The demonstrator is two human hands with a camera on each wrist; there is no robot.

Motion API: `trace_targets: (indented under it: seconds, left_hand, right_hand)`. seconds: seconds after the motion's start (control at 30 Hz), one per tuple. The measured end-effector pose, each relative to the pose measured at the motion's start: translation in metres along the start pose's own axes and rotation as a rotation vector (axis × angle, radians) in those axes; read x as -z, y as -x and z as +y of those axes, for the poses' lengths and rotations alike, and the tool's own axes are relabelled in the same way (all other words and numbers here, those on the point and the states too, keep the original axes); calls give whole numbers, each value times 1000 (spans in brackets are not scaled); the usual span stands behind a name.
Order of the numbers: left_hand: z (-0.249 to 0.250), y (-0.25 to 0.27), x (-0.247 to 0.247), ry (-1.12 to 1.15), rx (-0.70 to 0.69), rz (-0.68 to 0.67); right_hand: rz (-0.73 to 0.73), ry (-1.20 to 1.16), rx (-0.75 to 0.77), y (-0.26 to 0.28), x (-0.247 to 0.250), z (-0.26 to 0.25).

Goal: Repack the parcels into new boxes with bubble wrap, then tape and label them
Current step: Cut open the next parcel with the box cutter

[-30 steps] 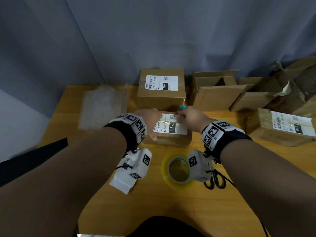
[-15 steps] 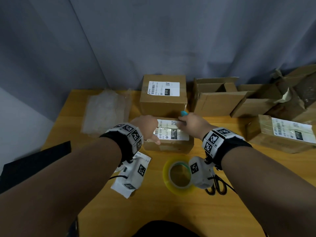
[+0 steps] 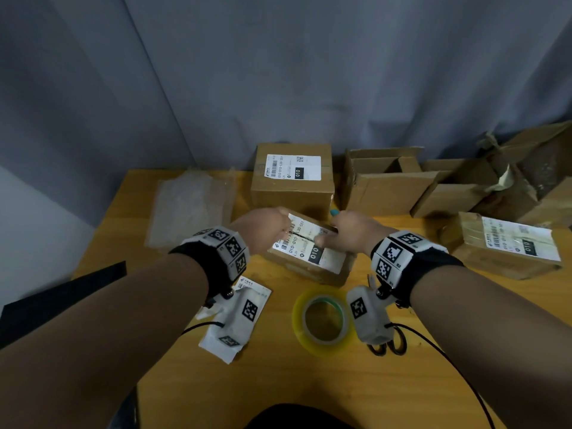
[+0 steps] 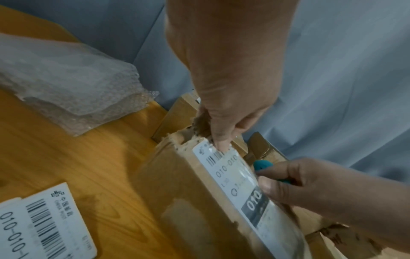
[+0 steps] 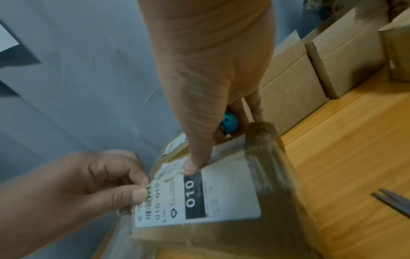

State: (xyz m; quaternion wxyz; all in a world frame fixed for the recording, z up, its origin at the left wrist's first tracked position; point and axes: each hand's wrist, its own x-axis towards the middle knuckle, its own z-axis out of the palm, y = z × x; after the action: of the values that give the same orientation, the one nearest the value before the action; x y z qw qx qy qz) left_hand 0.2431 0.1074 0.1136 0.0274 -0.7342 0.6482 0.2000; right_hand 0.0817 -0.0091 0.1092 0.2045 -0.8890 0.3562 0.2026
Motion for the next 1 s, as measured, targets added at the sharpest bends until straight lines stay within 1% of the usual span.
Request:
trace_targets:
  seconds: [0.13,0.23,0.3,0.37,0.4,0.47,0.5,0.57,0.63,0.7,0.8,0.9,1.0]
  left_hand:
    - [2,2,2,-133,-113,-24]
    - [2,4,9,-252,-216,53]
    - [2,6,14,-349,-264,75]
    - [-2,7,13,-421,-248,50]
    - [-5,7,10,-420,-202,-2]
    - [-11,9,3,-358,-95,-93]
    - [-13,9,0,-289,-53,-101]
    - [-10,9,-4,-139,8,-78]
    - [-1,5,-6,-38,42,-57]
    - [8,-1,-7,59,64,-1]
    - [21,-11,-10,259,116,55]
    - [36,-16,-12,364,190,32]
    - [43,-17,-18,453,274,-16]
  right_hand:
    - [-3,-123,43,6,-8,3]
    - [105,-143,-58,8,-16,7]
    - [130,-150,-135,9,-18,13]
    - [115,-168,-195,11,-17,19]
    - [116,-161,-221,14,-18,23]
    - [133,-149,-266,18,-19,30]
    - [140,-155,-279,19,-20,32]
    - [144,-163,-291,19,-23,34]
    - [160,-163,-297,18,-25,33]
    - [178,-191,-299,18,-24,30]
    - [186,-225,-262,14,-26,25]
    - [220,-214,-217,9,-31,23]
    - [234,-208,-228,11,-31,22]
